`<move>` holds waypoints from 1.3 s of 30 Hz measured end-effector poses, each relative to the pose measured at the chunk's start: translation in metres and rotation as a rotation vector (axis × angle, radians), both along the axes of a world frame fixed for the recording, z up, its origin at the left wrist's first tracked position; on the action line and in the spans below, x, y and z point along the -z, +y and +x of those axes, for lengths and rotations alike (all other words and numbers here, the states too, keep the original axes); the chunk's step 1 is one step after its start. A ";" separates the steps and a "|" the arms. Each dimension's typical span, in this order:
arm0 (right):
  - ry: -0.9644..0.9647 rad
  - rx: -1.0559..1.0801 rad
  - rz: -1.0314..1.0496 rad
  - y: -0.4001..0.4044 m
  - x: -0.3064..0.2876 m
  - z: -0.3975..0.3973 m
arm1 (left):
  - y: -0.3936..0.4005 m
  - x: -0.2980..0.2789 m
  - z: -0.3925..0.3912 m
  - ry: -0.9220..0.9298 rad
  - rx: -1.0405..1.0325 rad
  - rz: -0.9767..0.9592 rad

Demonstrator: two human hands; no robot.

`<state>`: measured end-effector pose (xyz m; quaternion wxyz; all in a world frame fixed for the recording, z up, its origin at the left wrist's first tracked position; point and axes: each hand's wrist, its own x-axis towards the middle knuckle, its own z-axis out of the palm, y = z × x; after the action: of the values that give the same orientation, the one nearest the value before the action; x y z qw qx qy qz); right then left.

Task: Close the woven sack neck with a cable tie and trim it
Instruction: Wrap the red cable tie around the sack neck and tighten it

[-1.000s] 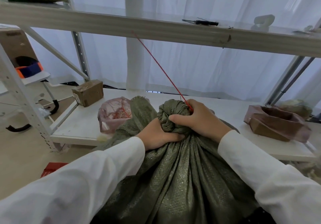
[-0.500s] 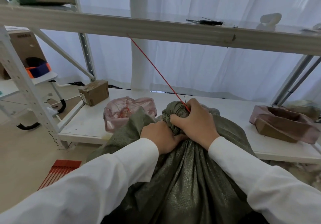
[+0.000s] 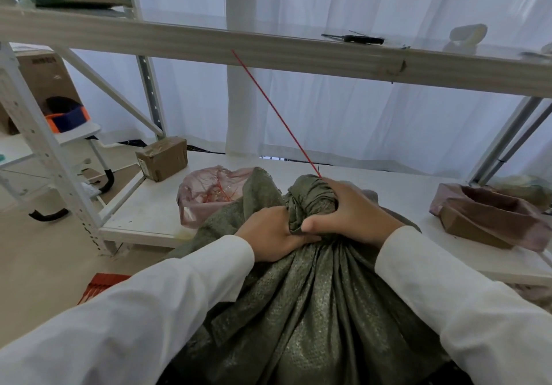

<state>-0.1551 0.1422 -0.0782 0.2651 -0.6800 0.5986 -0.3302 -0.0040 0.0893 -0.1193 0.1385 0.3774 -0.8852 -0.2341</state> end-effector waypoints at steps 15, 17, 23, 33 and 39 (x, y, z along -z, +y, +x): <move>-0.498 0.376 0.104 -0.007 0.013 0.013 | -0.004 -0.003 -0.004 -0.076 -0.253 0.259; -0.539 0.423 0.122 -0.006 0.011 0.015 | -0.013 -0.005 0.006 -0.165 -0.218 0.257; -0.646 0.504 0.086 -0.003 0.005 0.011 | -0.053 0.004 0.081 -0.359 -0.148 0.477; -0.599 0.411 0.102 -0.003 0.008 0.016 | -0.062 -0.039 0.100 -0.242 -0.344 -0.055; -0.576 0.357 0.107 0.000 0.010 0.013 | -0.035 -0.017 0.048 0.018 -0.029 0.230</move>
<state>-0.1424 0.1426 -0.0877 0.3966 -0.4285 0.6251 -0.5181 0.0437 0.0546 -0.1025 0.1056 0.4017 -0.8456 -0.3353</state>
